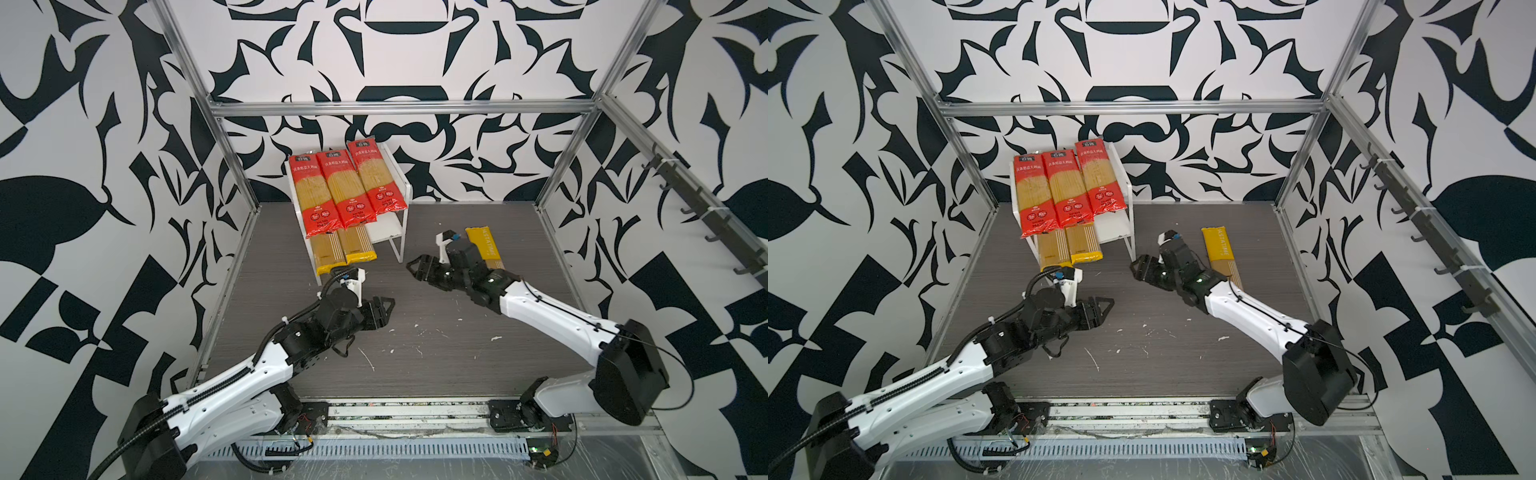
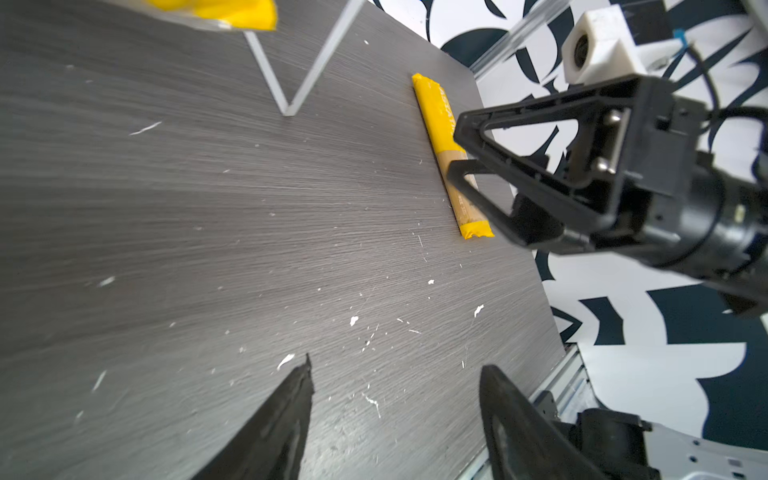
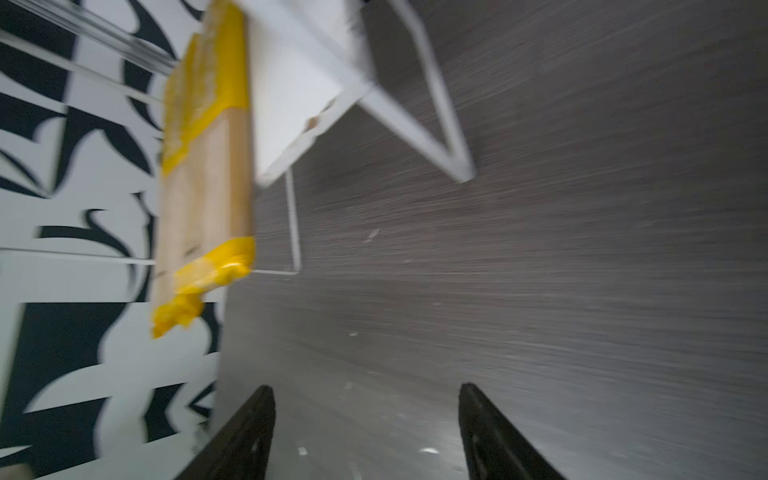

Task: Place and organize the pasta boxes and bags onto the shelf
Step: 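Open the right gripper and move it to the last yellow pack, then grasp the last yellow pack with the right gripper and drag it toward the table centre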

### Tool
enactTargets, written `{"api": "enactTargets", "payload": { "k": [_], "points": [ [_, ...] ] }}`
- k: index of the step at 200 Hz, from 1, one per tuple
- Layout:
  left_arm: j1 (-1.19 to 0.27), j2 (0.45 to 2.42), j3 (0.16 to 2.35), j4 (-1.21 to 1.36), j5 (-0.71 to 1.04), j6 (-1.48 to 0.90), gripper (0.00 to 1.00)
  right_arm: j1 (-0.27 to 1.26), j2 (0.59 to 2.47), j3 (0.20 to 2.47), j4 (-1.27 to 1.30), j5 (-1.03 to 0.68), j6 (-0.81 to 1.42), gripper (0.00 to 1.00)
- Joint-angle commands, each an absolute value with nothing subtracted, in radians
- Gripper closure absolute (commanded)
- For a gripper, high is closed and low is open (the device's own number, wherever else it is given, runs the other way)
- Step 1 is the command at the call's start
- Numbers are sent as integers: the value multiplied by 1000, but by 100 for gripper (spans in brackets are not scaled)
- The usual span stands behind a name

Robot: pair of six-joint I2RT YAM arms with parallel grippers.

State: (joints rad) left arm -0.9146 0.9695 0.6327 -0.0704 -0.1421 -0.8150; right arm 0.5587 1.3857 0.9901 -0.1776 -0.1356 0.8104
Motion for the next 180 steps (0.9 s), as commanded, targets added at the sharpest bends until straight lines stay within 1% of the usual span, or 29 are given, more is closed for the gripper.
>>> {"api": "enactTargets", "payload": {
  "k": [1, 9, 23, 31, 42, 63, 89, 112, 131, 151, 180],
  "points": [
    [-974, 1074, 695, 22, -222, -734, 32, 376, 1367, 994, -493, -22, 542, 28],
    [-996, 1122, 717, 40, -231, -724, 32, 307, 1361, 990, -507, 8, 505, 27],
    [-1023, 1199, 752, 77, -234, -719, 32, 208, 1365, 994, -508, 73, 471, 24],
    [-1033, 1238, 770, 98, -232, -717, 32, 165, 1382, 999, -492, 98, 457, 21],
    [-1042, 1294, 790, 126, -227, -717, 31, 106, 1422, 1012, -464, 112, 451, 20],
    [-1043, 1380, 837, 140, -206, -713, 31, 19, 1542, 1068, -434, 76, 445, 19],
    [-1043, 1437, 882, 137, -197, -700, 31, -49, 1682, 1136, -406, 13, 442, 19],
    [-1042, 1460, 888, 149, -189, -705, 31, -86, 1754, 1161, -381, -15, 426, 19],
    [-1043, 1474, 879, 164, -183, -717, 30, -112, 1803, 1157, -356, -76, 421, 20],
    [-1042, 1480, 871, 173, -181, -727, 30, -132, 1837, 1120, -316, -186, 444, 26],
    [-1034, 1475, 869, 175, -179, -727, 30, -132, 1812, 1014, -240, -271, 488, 43]
  ]
}}
